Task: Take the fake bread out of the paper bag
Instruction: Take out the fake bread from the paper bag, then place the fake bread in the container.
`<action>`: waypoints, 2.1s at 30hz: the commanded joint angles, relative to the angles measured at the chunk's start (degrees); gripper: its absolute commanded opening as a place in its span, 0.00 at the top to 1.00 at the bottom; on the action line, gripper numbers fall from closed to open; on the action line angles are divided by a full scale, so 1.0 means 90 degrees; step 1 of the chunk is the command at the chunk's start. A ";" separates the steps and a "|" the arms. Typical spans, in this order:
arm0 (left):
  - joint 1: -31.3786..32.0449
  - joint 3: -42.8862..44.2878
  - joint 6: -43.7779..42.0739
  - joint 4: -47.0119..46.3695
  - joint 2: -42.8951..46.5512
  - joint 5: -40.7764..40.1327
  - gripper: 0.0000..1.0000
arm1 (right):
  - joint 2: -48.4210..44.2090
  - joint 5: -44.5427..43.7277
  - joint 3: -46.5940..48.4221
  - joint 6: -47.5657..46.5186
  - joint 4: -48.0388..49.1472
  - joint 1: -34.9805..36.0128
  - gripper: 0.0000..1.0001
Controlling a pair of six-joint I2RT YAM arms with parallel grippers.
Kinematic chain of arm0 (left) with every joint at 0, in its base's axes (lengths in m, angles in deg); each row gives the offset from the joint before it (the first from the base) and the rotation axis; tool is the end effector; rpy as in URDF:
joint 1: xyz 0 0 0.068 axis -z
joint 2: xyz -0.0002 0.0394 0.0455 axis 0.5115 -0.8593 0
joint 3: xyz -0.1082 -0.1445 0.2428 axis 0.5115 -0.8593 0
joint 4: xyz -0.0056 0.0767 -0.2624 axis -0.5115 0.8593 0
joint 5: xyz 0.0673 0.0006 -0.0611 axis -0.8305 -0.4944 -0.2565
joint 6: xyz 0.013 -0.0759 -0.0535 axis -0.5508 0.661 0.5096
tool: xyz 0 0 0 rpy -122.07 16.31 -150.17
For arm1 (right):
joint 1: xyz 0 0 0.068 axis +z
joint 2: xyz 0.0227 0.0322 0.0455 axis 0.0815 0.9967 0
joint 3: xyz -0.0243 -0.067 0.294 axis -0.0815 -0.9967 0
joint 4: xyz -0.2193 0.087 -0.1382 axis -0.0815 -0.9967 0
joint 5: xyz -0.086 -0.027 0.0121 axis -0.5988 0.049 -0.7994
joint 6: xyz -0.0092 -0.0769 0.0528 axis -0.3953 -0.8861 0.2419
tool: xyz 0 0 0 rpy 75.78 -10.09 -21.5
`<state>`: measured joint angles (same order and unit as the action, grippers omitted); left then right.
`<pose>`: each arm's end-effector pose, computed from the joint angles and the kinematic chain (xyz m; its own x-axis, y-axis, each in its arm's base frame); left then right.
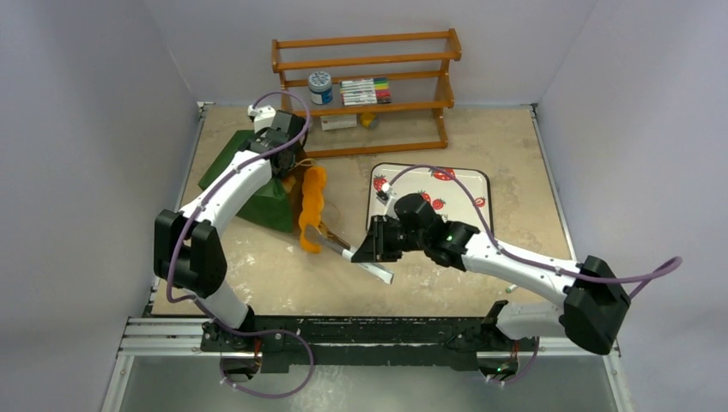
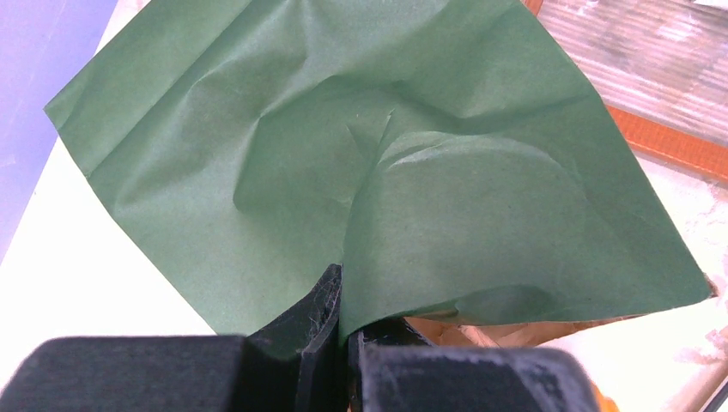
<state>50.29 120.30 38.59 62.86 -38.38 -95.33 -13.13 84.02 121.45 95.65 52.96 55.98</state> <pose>0.3785 -0.0800 0.2874 -0.5948 -0.2967 -0.7471 -0.5104 0.8574 0.0659 0.1839 0.2710 0.2560 -0.8974 0.0564 -0.4377 -0.3405 0.5423 0.7681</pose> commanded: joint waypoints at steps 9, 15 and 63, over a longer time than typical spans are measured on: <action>-0.0022 0.0361 0.0176 -0.0331 -0.0044 -0.0347 1.00 | -0.1499 -0.0882 0.0233 0.0386 -0.1150 -0.0018 1.00; -0.0022 0.0173 0.0148 -0.0400 0.0065 -0.0240 1.00 | -0.1669 -0.1667 0.0621 0.0417 -0.2041 -0.0035 1.00; -0.0023 -0.0655 -0.0118 -0.0684 0.0930 0.0692 1.00 | -0.0427 -0.0328 0.1863 -0.0927 -0.4420 -0.2493 0.97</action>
<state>50.29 114.34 37.89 60.02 -32.58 -89.77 -17.94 77.99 135.17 90.56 13.42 35.63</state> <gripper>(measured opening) 0.010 0.250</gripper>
